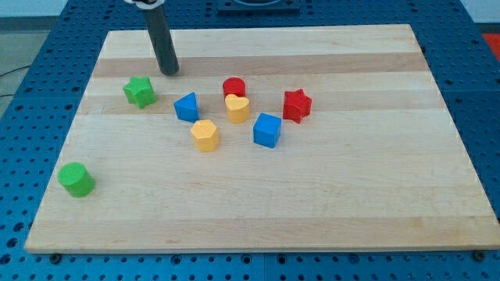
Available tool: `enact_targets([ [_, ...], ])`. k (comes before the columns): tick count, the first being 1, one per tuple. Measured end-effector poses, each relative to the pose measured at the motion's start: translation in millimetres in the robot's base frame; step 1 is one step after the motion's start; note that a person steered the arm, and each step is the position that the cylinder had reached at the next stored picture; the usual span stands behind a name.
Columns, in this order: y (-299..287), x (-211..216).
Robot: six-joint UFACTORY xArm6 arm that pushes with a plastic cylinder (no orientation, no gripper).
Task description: Push the green cirle towards top right diagonal to the green circle
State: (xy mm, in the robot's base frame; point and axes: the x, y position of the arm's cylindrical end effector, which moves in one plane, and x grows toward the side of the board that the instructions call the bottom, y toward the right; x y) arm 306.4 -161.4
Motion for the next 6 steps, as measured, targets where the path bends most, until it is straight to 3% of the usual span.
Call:
enact_targets([
  [1, -1.7, 70.7],
  [2, 10.3, 83.5],
  [3, 26.8, 49.3],
  [4, -0.9, 29.2],
  [6, -52.5, 85.7],
])
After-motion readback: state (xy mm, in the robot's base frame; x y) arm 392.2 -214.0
